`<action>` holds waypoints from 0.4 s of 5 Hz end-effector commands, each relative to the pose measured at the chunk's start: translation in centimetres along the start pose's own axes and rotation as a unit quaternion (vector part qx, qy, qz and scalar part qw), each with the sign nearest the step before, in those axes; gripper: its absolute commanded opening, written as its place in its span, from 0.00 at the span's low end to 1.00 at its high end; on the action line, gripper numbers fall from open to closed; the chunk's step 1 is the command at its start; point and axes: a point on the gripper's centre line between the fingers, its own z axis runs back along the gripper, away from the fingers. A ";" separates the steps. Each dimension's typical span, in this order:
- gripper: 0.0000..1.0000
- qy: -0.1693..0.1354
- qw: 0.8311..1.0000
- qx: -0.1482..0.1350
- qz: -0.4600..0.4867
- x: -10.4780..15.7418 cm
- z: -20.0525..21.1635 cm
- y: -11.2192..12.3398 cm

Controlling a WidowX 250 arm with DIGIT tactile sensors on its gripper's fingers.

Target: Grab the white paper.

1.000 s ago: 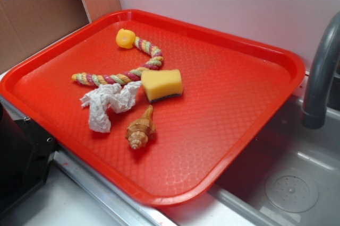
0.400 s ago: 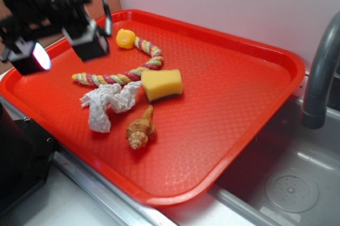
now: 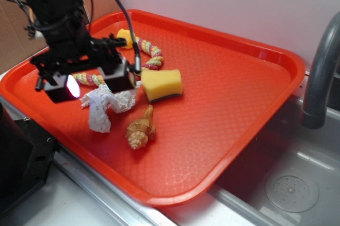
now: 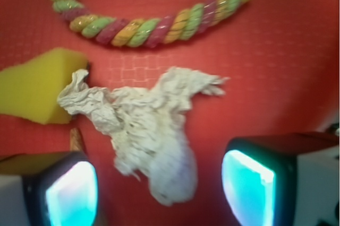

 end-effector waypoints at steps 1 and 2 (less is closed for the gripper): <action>1.00 0.031 0.999 0.016 -0.003 -1.1 -3.2 -0.7; 0.01 0.037 0.999 0.035 0.000 -1.5 -3.9 -0.4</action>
